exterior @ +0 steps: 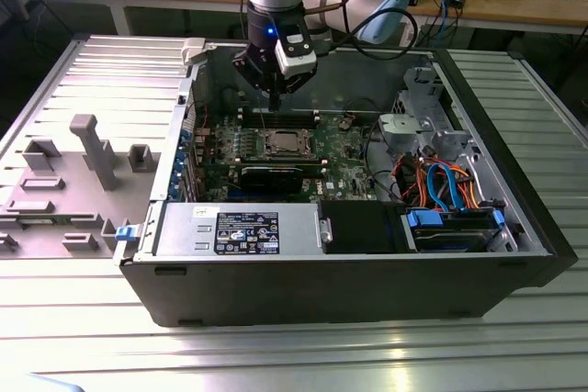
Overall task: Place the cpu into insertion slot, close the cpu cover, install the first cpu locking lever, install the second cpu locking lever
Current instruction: 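Install the first cpu locking lever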
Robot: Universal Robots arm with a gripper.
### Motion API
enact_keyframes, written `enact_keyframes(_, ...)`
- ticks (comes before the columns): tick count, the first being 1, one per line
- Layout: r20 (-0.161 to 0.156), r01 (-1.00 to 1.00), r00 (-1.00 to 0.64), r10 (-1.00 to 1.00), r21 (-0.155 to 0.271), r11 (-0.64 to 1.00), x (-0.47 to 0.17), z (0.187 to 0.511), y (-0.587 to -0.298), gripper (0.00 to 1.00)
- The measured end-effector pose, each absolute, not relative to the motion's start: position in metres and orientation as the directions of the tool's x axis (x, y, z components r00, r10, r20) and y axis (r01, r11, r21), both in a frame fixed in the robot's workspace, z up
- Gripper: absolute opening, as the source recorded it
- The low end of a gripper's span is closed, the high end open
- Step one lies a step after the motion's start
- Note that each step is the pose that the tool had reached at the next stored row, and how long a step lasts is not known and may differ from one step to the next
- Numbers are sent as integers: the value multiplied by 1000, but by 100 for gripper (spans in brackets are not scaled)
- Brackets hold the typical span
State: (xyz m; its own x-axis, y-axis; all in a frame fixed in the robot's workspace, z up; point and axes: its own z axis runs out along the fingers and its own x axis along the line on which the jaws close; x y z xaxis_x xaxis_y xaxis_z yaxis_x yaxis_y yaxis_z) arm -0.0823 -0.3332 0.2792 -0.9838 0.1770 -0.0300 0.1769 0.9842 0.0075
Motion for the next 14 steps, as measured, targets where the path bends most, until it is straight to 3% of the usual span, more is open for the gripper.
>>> enact_keyframes(14,-30,173,-985,173,8,985,-82,279,-333,11)
